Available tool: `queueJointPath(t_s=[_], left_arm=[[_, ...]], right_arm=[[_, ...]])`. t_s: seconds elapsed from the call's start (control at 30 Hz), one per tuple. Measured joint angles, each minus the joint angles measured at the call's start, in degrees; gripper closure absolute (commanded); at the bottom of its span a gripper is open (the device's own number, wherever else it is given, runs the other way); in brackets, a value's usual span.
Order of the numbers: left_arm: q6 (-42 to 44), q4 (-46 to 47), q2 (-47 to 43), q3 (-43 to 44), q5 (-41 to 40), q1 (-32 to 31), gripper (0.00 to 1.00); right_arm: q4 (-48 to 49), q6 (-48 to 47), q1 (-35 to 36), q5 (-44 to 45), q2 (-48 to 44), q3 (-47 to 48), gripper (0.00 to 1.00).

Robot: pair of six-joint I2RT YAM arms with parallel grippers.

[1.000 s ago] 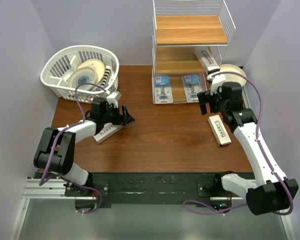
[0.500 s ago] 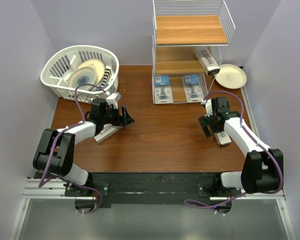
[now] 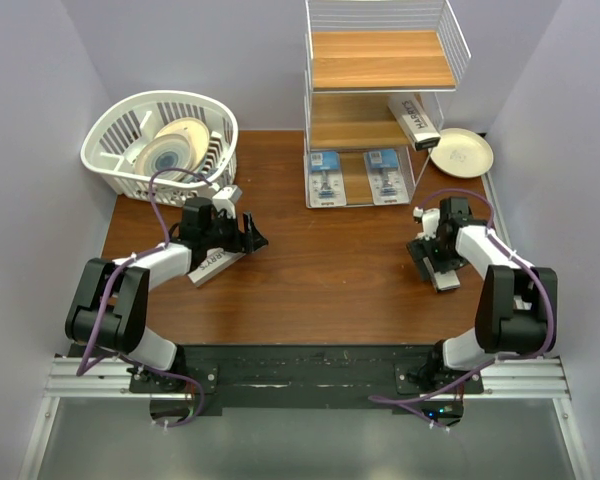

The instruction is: Place and organize the shaving razors onto the shelf

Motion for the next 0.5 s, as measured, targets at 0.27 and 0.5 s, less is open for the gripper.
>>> queueJointPath(t_s=[0.27, 0.5], left_arm=[[0.04, -0.04, 0.0, 0.0, 0.0, 0.0, 0.23], [0.07, -0.09, 0.0, 0.0, 0.0, 0.0, 0.24]], right_arm=[[-2.32, 0.15, 0.04, -6.08, 2.01, 0.96, 0.34], [-3.8, 5.4, 3.13, -9.66, -0.66, 7.91, 0.35]])
